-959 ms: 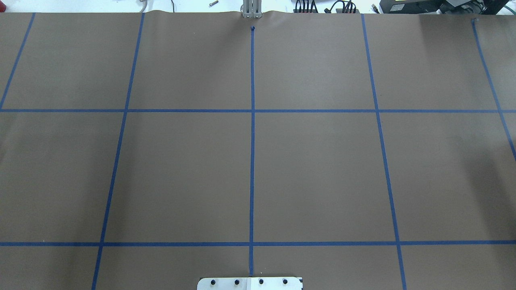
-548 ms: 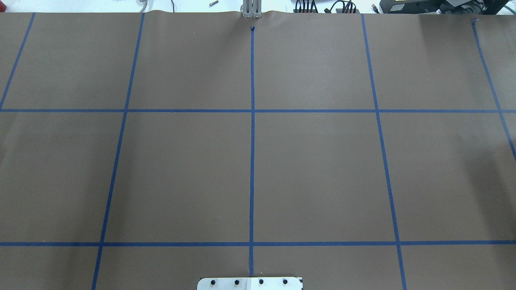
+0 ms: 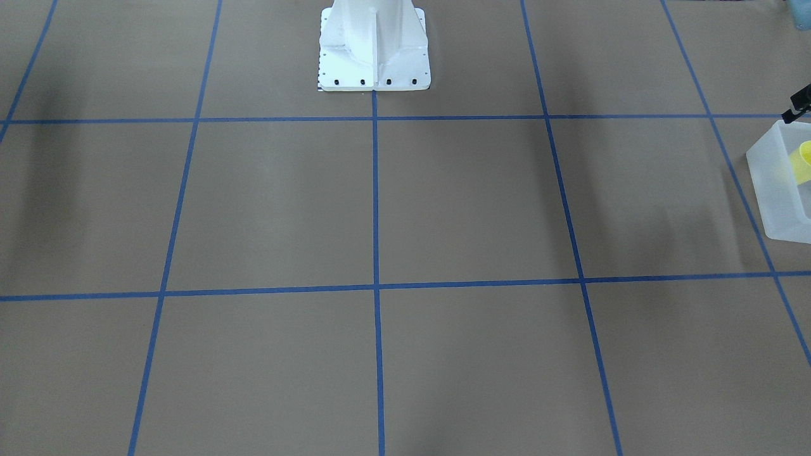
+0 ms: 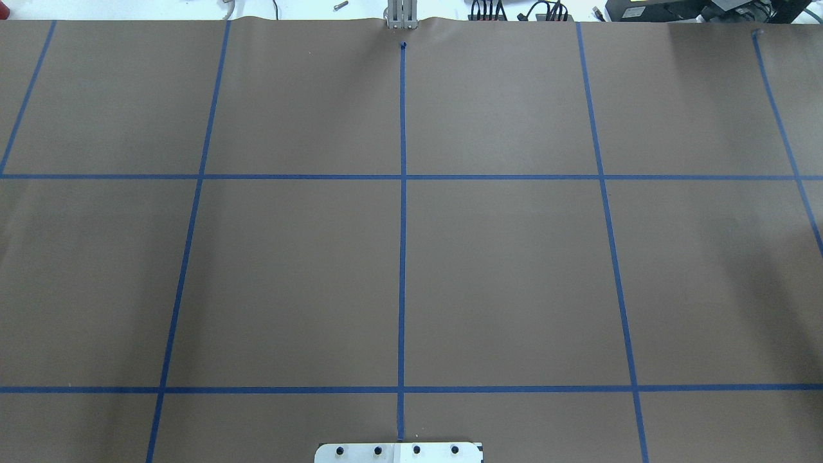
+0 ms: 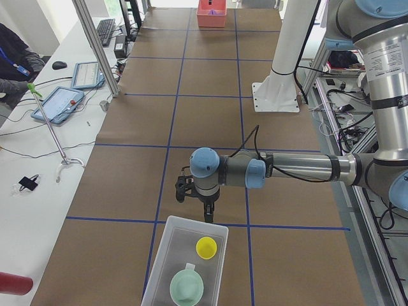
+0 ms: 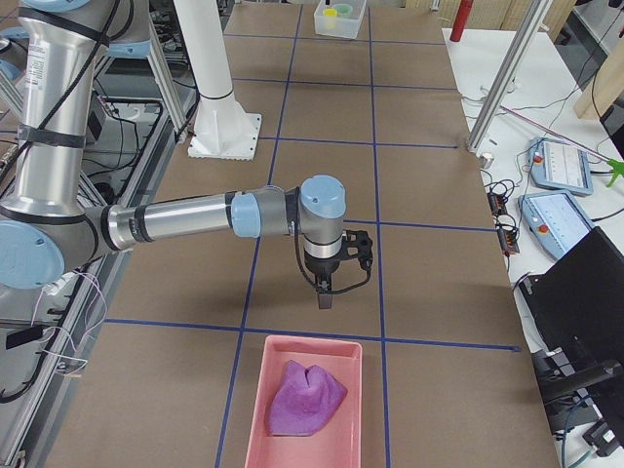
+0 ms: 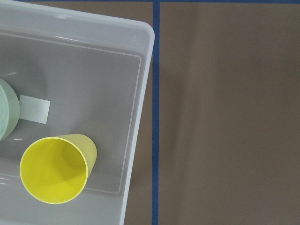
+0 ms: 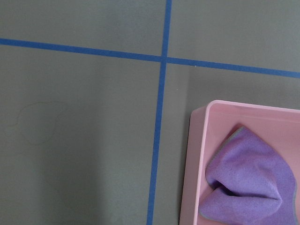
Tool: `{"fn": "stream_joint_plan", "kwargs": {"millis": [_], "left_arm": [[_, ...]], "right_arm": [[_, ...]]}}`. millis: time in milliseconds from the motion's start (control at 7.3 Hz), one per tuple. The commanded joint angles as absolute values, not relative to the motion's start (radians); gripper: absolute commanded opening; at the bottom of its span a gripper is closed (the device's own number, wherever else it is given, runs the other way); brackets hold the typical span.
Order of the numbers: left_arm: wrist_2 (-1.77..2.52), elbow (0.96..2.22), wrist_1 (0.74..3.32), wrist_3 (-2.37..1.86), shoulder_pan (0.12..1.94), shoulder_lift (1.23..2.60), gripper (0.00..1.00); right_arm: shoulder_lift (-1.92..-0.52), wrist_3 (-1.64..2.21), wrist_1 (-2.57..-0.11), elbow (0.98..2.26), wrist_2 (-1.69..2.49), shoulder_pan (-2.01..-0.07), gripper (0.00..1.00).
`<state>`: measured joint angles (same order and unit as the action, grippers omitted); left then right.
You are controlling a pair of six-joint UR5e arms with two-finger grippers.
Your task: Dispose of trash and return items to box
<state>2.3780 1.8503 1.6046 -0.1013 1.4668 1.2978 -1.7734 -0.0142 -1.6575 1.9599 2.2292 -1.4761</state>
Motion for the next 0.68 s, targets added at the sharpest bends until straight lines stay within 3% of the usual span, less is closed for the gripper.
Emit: {"fn": "stream_joint_plan", "kwargs": {"millis": [0, 548], "left_arm": [[2.378, 1.852, 1.605, -0.101, 1.468, 1.298, 0.99], [2.378, 1.844, 1.603, -0.103, 1.468, 1.298, 0.99]], "right_arm": [[-1.781, -0.087, -1.693, 1.973, 2.255, -1.465, 1.00], [-1.776, -0.080, -1.689, 1.979, 2.238, -1.466, 1.00]]}}
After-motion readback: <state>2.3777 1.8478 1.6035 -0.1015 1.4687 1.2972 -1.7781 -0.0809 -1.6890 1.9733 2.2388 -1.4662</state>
